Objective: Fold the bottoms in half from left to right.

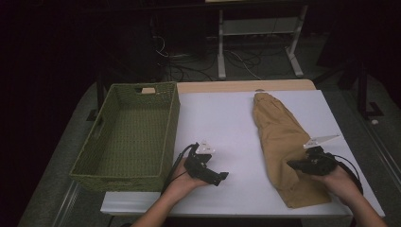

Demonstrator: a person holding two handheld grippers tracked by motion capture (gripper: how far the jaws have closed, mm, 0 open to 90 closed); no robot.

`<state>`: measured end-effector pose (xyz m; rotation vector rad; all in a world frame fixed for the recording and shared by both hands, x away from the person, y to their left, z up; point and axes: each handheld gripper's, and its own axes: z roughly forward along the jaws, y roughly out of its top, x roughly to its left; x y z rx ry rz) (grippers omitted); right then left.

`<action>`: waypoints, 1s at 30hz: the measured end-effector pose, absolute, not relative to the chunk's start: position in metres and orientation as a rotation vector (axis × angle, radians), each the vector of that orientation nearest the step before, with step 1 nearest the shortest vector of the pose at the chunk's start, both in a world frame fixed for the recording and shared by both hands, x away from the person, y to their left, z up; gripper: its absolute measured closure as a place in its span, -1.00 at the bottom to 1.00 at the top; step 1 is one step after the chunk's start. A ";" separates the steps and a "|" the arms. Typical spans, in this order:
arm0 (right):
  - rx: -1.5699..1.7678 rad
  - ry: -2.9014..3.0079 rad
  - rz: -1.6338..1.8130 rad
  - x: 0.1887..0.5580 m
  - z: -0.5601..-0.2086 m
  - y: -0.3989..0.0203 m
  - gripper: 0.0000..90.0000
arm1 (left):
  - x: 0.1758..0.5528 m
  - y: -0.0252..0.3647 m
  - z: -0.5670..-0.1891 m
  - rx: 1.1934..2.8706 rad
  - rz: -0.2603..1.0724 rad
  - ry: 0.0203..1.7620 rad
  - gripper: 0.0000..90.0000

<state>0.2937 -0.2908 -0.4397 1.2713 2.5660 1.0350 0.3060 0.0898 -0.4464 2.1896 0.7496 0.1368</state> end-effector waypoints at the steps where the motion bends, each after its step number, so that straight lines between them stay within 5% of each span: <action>1: 1.263 2.570 1.034 0.297 -0.440 -0.288 0.98 | 0.306 0.090 -0.446 2.191 0.138 0.747 -1.00; 13: 1.211 2.598 0.977 0.314 -0.445 -0.266 0.98 | 0.307 0.091 -0.446 2.185 0.134 0.750 -1.00; 30: 1.258 2.476 1.069 0.293 -0.429 -0.290 0.88 | 0.306 0.091 -0.444 2.179 0.131 0.745 -1.00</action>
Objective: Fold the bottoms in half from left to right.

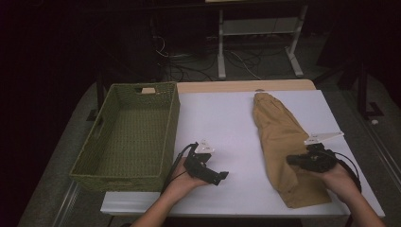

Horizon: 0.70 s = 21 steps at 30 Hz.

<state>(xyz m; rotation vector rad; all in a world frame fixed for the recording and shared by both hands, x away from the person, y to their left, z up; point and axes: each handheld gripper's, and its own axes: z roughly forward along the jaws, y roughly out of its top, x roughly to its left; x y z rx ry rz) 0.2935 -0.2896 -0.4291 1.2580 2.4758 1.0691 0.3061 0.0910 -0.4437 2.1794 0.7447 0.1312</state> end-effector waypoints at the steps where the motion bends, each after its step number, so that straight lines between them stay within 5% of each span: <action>1: 1.268 2.471 1.066 0.292 -0.429 -0.292 0.88 | 0.306 0.091 -0.444 2.180 0.130 0.746 -1.00; 9: 1.295 2.507 1.009 0.273 -0.436 -0.302 0.89 | 0.306 0.092 -0.444 2.176 0.127 0.755 -1.00; 15: 1.323 2.498 0.963 0.263 -0.442 -0.306 0.61 | 0.307 0.093 -0.444 2.170 0.127 0.760 -1.00; 21: 1.264 2.552 1.027 0.267 -0.441 -0.294 0.71 | 0.307 0.094 -0.443 2.172 0.132 0.756 -1.00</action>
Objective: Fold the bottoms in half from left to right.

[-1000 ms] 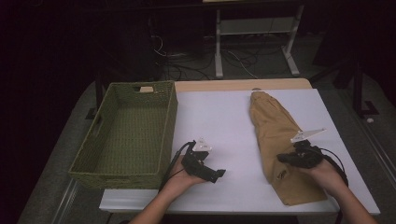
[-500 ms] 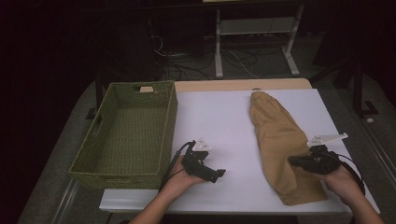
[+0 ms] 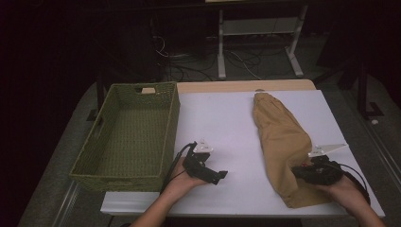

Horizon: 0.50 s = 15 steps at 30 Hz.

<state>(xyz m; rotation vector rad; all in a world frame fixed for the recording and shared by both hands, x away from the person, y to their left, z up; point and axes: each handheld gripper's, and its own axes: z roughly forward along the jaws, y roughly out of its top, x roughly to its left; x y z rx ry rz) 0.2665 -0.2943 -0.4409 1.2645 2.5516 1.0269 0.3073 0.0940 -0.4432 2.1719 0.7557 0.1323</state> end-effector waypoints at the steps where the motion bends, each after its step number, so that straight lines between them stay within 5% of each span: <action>1: 1.253 2.563 1.022 0.267 -0.442 -0.292 0.74 | 0.307 0.094 -0.443 2.169 0.132 0.758 -1.00; 15: 1.107 2.694 1.058 0.266 -0.445 -0.252 0.80 | 0.307 0.096 -0.442 2.163 0.137 0.763 -1.00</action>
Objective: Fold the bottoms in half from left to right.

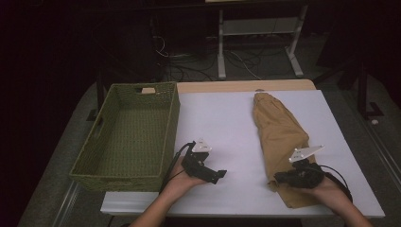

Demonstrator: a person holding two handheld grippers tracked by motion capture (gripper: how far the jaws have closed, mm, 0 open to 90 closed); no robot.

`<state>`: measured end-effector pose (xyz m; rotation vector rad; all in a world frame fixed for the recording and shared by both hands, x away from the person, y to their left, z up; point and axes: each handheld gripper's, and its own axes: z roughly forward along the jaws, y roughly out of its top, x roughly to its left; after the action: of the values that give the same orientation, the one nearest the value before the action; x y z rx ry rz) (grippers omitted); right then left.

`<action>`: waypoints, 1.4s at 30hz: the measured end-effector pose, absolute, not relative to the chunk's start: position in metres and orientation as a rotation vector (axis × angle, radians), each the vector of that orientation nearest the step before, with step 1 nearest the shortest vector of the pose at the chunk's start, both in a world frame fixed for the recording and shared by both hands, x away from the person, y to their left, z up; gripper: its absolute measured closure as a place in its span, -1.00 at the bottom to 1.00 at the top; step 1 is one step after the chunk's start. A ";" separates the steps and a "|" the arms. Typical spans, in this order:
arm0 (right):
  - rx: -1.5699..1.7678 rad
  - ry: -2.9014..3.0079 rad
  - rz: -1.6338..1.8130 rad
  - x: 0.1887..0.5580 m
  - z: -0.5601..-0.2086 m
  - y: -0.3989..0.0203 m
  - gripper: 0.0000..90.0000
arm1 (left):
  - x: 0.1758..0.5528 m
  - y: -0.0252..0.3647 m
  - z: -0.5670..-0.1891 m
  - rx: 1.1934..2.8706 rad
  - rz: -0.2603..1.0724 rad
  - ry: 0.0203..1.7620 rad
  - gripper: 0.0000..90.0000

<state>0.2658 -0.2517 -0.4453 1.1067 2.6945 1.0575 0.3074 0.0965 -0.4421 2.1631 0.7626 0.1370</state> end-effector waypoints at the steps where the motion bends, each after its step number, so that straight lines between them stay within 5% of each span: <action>1: 1.102 2.692 1.061 0.264 -0.445 -0.252 0.77 | 0.307 0.096 -0.442 2.164 0.138 0.763 -1.00; 20: 1.224 2.541 0.962 0.250 -0.446 -0.281 0.17 | 0.308 0.098 -0.441 2.159 0.142 0.766 -1.00; 31: 1.163 2.550 0.947 0.250 -0.447 -0.273 0.94 | 0.308 0.097 -0.443 2.170 0.138 0.763 -1.00; 42: 1.195 2.470 0.993 0.245 -0.427 -0.289 0.99 | 0.308 0.097 -0.442 2.162 0.137 0.763 -1.00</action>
<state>0.2454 -0.2886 -0.4273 1.1948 2.4704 0.9932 0.3082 0.0972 -0.4423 2.1624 0.7628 0.1371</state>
